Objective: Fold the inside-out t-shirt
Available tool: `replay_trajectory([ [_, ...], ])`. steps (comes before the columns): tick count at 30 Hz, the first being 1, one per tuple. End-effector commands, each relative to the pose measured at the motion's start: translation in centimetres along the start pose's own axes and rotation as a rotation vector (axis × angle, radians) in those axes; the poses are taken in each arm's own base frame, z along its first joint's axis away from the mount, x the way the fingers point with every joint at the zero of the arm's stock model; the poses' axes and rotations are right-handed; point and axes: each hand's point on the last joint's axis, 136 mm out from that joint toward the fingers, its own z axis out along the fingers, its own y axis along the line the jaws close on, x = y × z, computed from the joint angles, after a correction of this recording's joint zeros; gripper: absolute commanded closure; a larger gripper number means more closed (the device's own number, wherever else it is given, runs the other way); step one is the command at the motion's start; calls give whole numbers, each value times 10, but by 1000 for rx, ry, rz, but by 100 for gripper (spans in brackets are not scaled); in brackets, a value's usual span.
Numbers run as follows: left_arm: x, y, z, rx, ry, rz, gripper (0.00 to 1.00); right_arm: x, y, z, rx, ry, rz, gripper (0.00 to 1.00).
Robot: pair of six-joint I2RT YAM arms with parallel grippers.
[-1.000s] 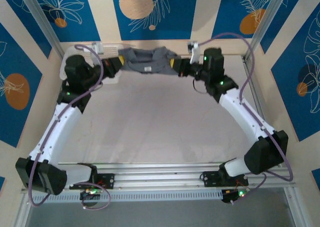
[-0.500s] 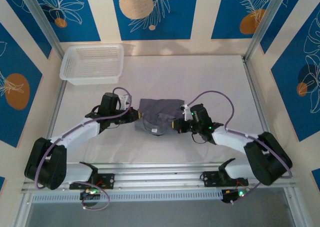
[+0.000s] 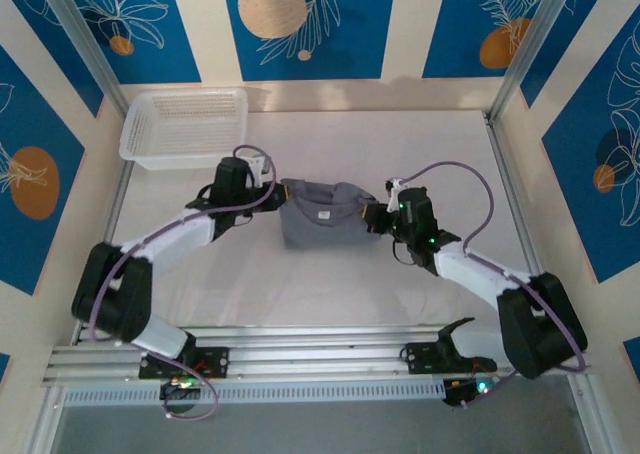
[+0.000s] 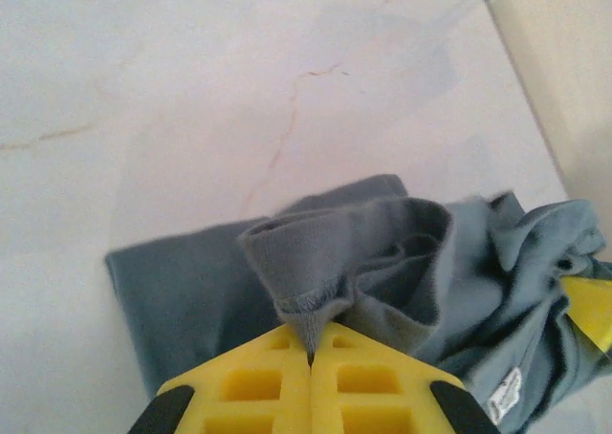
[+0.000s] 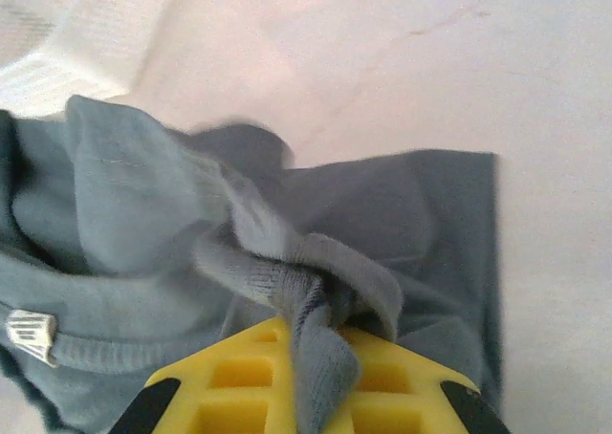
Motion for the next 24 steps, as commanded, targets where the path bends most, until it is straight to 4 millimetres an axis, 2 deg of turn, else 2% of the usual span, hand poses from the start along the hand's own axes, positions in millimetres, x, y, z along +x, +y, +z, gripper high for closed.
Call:
replay_trajectory([
  [1,-6,16,28,-46,-15,25,100,3,-29,18,86,19,44,100],
  [4,2,35,51,-85,15,-6,100,19,-33,37,59,95,51,100],
  [6,8,47,63,-123,37,-36,100,23,-34,45,55,131,57,90],
  [7,10,52,65,-145,40,-54,100,23,-33,47,52,148,67,82],
  [10,5,61,56,-209,0,-65,100,14,-20,44,11,157,75,76],
  [11,2,62,50,-230,-16,-60,94,8,-17,41,5,142,76,73],
  [14,-10,51,35,-231,-26,-17,77,-8,-9,27,14,126,77,57],
  [17,-20,33,10,-204,-58,19,72,-24,3,2,21,121,82,49],
  [19,-21,22,-9,-188,-82,31,70,-28,13,-15,-5,105,96,45],
  [21,-12,9,-22,-164,-79,44,70,-23,30,-27,-68,113,92,46],
  [24,20,-16,-22,-112,-35,76,71,7,53,-26,-128,182,59,48],
])
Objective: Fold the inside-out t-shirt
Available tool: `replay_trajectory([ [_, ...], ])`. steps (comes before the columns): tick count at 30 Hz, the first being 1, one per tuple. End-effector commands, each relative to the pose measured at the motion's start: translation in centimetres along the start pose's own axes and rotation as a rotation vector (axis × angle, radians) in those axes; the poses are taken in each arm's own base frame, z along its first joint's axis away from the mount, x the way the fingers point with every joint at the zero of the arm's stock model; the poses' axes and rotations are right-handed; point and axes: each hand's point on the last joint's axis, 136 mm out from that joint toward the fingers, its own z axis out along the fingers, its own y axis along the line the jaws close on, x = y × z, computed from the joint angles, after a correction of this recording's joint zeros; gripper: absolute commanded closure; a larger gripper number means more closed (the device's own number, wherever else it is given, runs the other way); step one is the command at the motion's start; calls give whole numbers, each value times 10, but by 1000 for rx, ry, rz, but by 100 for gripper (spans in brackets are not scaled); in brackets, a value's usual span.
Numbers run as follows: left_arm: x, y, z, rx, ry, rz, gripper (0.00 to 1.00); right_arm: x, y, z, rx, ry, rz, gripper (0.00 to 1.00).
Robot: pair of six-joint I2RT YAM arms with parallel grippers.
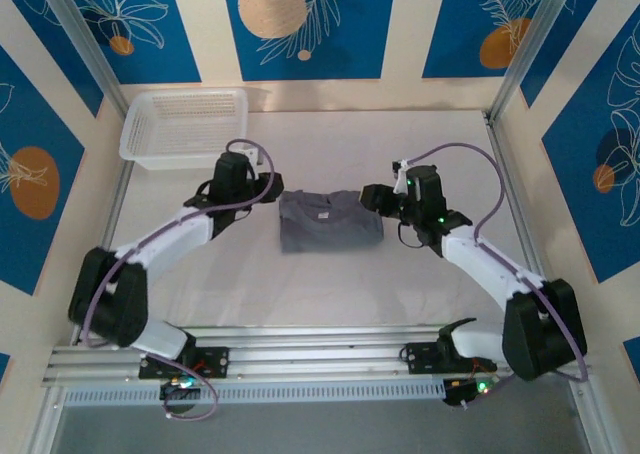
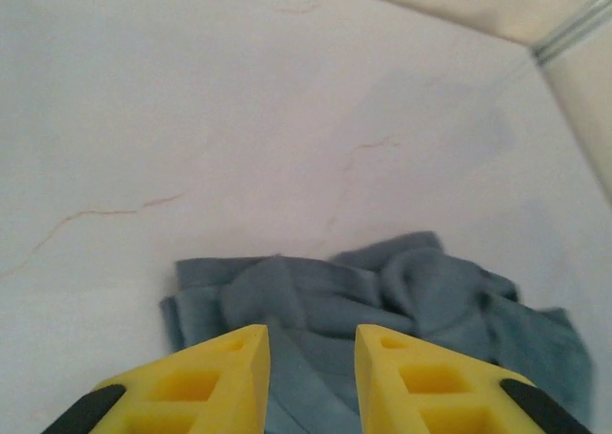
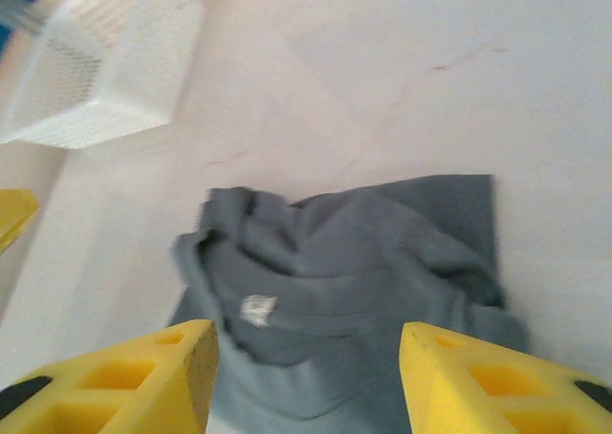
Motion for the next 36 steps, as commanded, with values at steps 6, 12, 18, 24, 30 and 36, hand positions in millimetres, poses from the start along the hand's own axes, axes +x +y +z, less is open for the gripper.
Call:
replay_trajectory([
  [6,113,-1,36,-56,257,6,78,103,-39,51,138,294,26,49],
  [12,152,38,50,-161,343,-70,87,112,-53,57,78,459,210,54],
  [18,128,40,22,-177,265,-50,77,73,-35,18,56,259,180,48],
  [24,123,32,34,-96,288,-148,70,46,-36,-6,99,125,246,47],
  [30,132,-24,86,68,350,-175,69,44,-61,-39,209,50,487,47],
  [36,151,-137,157,205,383,-82,66,52,-90,-84,324,-34,656,48],
])
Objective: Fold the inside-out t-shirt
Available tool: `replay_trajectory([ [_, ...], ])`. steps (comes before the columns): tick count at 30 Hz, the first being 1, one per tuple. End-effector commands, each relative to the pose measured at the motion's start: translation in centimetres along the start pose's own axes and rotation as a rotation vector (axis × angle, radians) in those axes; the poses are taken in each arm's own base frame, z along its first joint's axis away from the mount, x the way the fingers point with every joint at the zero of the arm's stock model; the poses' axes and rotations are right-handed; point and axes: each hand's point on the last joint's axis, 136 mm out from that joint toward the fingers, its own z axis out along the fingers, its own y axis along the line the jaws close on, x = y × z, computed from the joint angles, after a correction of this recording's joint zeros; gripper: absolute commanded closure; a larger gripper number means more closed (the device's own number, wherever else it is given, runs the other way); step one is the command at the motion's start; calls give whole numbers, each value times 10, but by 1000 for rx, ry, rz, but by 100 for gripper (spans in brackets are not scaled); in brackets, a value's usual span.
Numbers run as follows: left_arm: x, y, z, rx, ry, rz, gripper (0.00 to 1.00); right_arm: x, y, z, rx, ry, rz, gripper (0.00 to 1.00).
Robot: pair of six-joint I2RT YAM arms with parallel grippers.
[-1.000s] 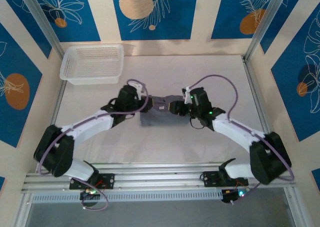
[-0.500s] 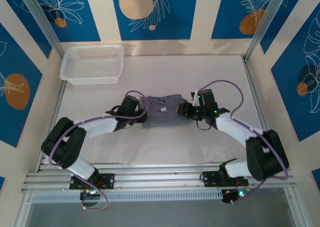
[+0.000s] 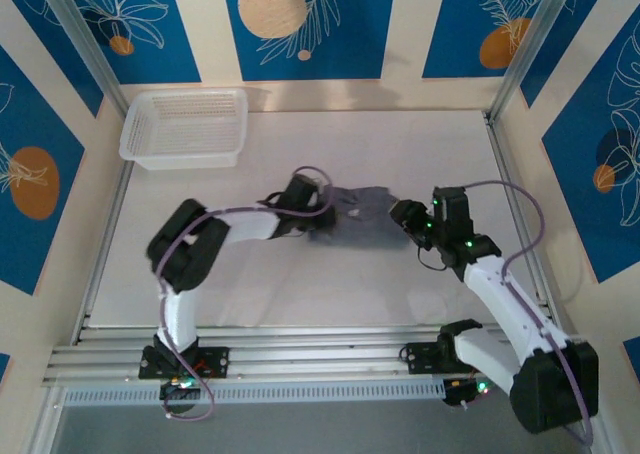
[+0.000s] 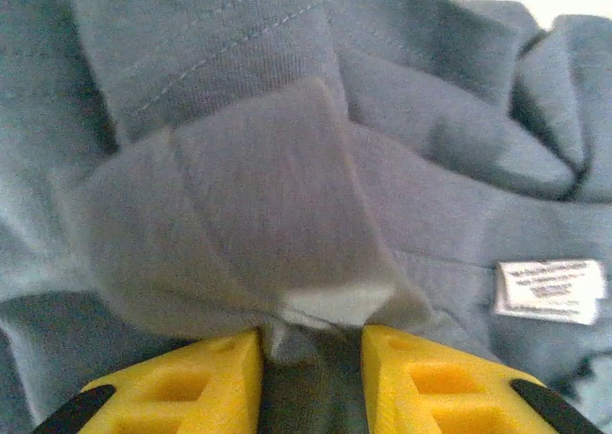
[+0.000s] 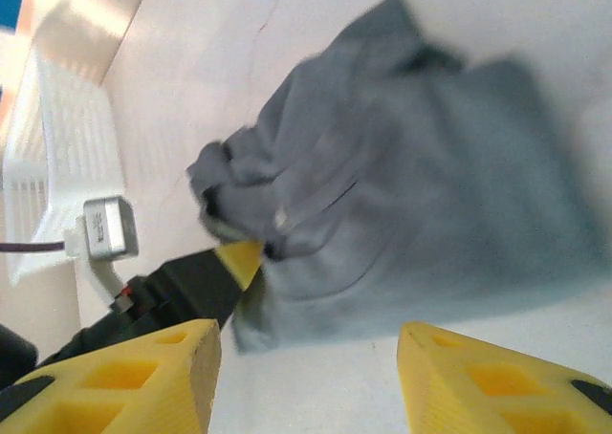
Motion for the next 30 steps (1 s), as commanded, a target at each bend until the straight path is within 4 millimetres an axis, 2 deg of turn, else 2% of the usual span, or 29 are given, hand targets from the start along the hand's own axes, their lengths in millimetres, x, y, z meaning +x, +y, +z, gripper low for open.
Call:
replay_trajectory([
  [1,13,-82,42,142,32,59,65,4,-35,-18,108,-30,133,48],
  [3,19,-113,70,188,49,60,64,0,-42,-28,111,-67,152,48],
  [5,21,-144,89,241,51,67,59,-4,-48,-40,111,-102,174,48],
  [7,21,-159,93,251,42,88,53,-8,-52,-50,119,-123,196,48],
  [9,13,-166,84,256,12,107,44,-10,-54,-54,111,-119,204,48],
  [11,1,-162,63,245,-30,132,28,-11,-55,-51,93,-94,212,48],
  [13,-16,-156,31,241,-86,150,15,-12,-59,-45,96,-67,236,48],
  [16,-37,-137,-32,197,-191,196,4,-15,-69,-30,108,-26,271,48],
  [18,-44,-121,-73,160,-247,217,1,-19,-73,-16,106,-4,285,48],
  [21,-40,-99,-127,127,-296,239,1,-23,-86,8,129,28,314,49],
  [24,-23,-78,-169,86,-327,256,1,-30,-99,32,160,39,314,50],
  [26,-14,-59,-191,43,-353,242,1,-37,-109,47,188,42,312,51],
  [30,11,-22,-220,-37,-364,212,1,-59,-122,72,248,40,294,57],
])
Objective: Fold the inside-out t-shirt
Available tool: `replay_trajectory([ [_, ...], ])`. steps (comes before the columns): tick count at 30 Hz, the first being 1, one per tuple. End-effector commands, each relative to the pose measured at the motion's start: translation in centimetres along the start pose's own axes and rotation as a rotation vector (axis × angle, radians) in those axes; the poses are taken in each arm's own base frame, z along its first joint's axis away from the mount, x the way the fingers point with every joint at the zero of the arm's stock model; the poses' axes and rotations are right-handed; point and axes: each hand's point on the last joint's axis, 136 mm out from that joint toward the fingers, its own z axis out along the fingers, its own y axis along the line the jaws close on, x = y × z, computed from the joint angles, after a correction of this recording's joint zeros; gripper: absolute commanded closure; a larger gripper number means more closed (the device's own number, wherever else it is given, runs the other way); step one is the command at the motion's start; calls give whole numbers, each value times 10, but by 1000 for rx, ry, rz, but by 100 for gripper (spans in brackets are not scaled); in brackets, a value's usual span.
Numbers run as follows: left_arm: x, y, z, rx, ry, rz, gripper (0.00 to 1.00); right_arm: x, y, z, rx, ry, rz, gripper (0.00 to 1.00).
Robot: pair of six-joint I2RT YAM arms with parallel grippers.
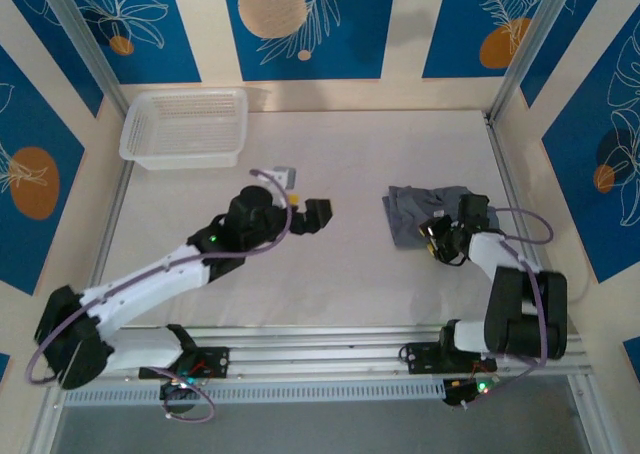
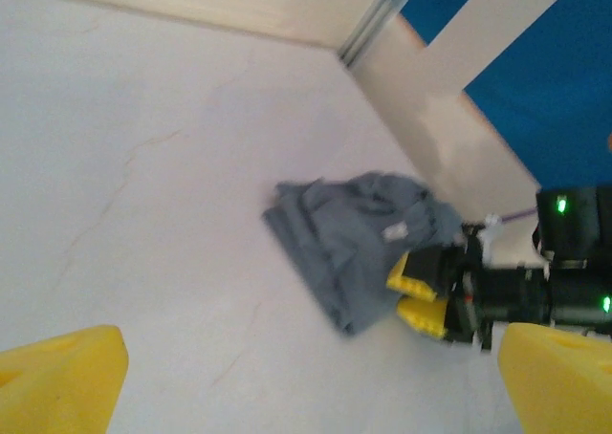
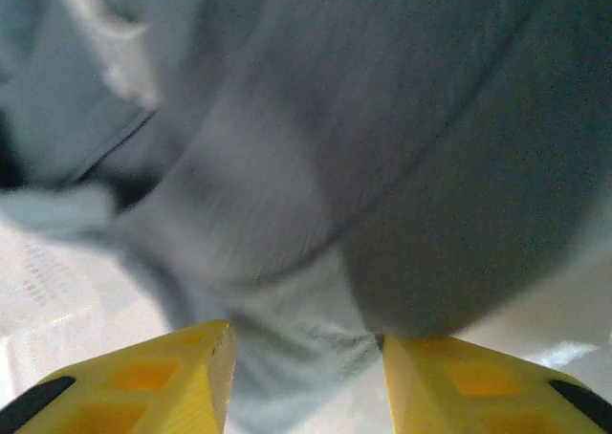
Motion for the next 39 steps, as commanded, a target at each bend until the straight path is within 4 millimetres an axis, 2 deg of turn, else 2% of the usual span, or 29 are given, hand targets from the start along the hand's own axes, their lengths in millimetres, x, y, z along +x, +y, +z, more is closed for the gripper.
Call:
replay_trajectory([
  [1,35,44,-19,-161,68,24,1,-35,28,9,-35,-67,-64,61],
  [5,37,57,-35,-205,50,13,1,-60,32,24,61,-79,-70,77],
  [8,35,61,-40,-219,35,8,1,-76,37,37,116,-92,-53,81],
  [11,36,64,-40,-224,36,6,1,-91,51,48,133,-80,-66,87],
  [13,36,65,-39,-222,45,8,1,-106,61,52,177,-78,-103,89],
  [16,37,68,-39,-226,53,10,1,-125,67,60,271,-55,-160,92],
  [20,35,73,-42,-237,50,10,1,-135,72,72,340,13,-209,93],
  [24,32,79,-45,-243,42,4,1,-139,89,84,377,64,-334,95],
  [28,30,83,-46,-247,43,-4,1,-143,102,92,379,75,-396,91],
  [32,31,85,-45,-242,49,-15,1,-155,127,89,355,50,-455,84],
  [36,31,86,-44,-241,50,-21,1,-161,157,70,310,21,-467,75],
  [39,31,87,-45,-244,47,-28,1,-156,170,47,283,-9,-471,68],
])
